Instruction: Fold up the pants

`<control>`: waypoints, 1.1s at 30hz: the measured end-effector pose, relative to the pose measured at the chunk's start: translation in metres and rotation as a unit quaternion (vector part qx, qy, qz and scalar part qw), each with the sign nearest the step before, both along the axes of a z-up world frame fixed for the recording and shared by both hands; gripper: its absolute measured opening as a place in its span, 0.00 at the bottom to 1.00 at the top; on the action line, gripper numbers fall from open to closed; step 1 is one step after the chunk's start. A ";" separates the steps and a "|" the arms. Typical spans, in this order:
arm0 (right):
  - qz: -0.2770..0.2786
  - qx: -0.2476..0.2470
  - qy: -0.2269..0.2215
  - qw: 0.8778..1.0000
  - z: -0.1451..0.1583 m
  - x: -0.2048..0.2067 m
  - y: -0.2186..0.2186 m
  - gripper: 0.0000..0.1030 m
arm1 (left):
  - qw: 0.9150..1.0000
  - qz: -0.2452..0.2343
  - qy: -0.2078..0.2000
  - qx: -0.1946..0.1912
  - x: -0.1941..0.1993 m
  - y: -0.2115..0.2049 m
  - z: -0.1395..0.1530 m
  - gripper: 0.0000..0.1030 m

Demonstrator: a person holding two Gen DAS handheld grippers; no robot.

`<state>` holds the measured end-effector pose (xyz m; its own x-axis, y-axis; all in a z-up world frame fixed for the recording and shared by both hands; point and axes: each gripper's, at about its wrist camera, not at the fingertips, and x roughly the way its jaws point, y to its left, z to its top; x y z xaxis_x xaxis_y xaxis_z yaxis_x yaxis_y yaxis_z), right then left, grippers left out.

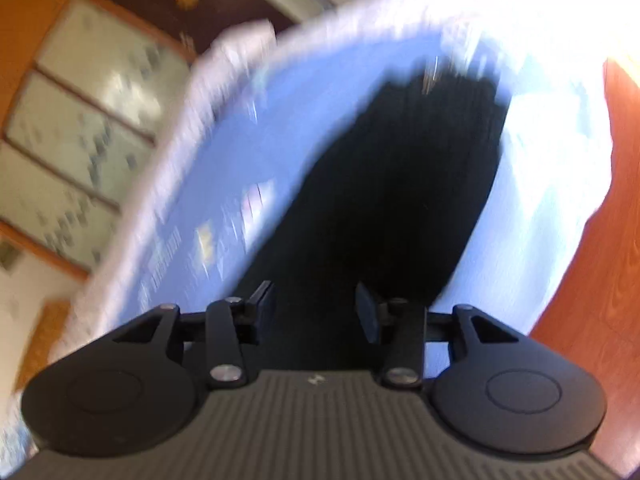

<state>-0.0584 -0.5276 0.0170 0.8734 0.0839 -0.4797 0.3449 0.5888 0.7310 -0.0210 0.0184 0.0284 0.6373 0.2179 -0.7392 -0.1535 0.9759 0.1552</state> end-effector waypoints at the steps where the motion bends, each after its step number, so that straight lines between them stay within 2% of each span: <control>1: -0.025 -0.001 -0.010 1.000 0.004 -0.009 -0.012 0.52 | 1.000 -0.002 0.017 -0.005 0.003 0.001 -0.010 0.56; 3: -0.066 0.002 -0.011 0.998 0.003 -0.019 -0.033 0.52 | 0.998 0.012 0.062 -0.030 0.012 0.009 -0.036 0.58; 4: -0.081 0.007 -0.009 0.997 0.000 -0.024 -0.043 0.52 | 0.996 0.023 0.068 -0.046 0.014 0.015 -0.044 0.60; 8: -0.118 0.022 0.000 0.993 -0.017 -0.033 -0.066 0.52 | 0.994 0.034 0.070 -0.073 0.015 0.021 -0.037 0.59; 12: -0.116 0.047 -0.009 0.992 -0.030 -0.033 -0.073 0.52 | 0.990 0.047 0.077 -0.106 0.014 0.031 -0.026 0.59; 15: -0.107 0.045 -0.011 0.993 -0.033 -0.019 -0.074 0.52 | 0.987 0.057 0.079 -0.124 0.013 0.040 -0.017 0.59; 20: -0.090 0.027 0.007 0.996 -0.042 0.003 -0.078 0.53 | 0.987 0.062 0.082 -0.121 0.014 0.038 -0.009 0.60; 22: -0.095 0.009 -0.001 0.995 -0.040 0.005 -0.075 0.52 | 0.987 0.062 0.084 -0.119 0.017 0.036 -0.008 0.60; 23: -0.096 -0.003 -0.001 0.995 -0.036 0.006 -0.072 0.47 | 0.987 0.061 0.085 -0.119 0.018 0.035 -0.007 0.60; 24: -0.086 -0.013 -0.010 0.996 -0.032 0.007 -0.069 0.22 | 0.988 0.059 0.083 -0.119 0.019 0.034 -0.005 0.60; 25: -0.077 -0.024 -0.018 0.997 -0.026 0.007 -0.065 0.17 | 0.988 0.056 0.080 -0.119 0.018 0.032 -0.002 0.60; 27: -0.067 -0.057 -0.026 0.996 -0.013 0.009 -0.055 0.16 | 0.989 0.048 0.073 -0.121 0.020 0.030 0.003 0.60; 30: -0.039 -0.072 -0.046 0.996 0.005 0.011 -0.041 0.14 | 0.989 0.039 0.062 -0.132 0.019 0.030 0.011 0.60; 33: 0.016 -0.093 -0.073 0.993 0.029 0.014 -0.011 0.14 | 0.985 0.028 0.053 -0.162 0.016 0.033 0.017 0.60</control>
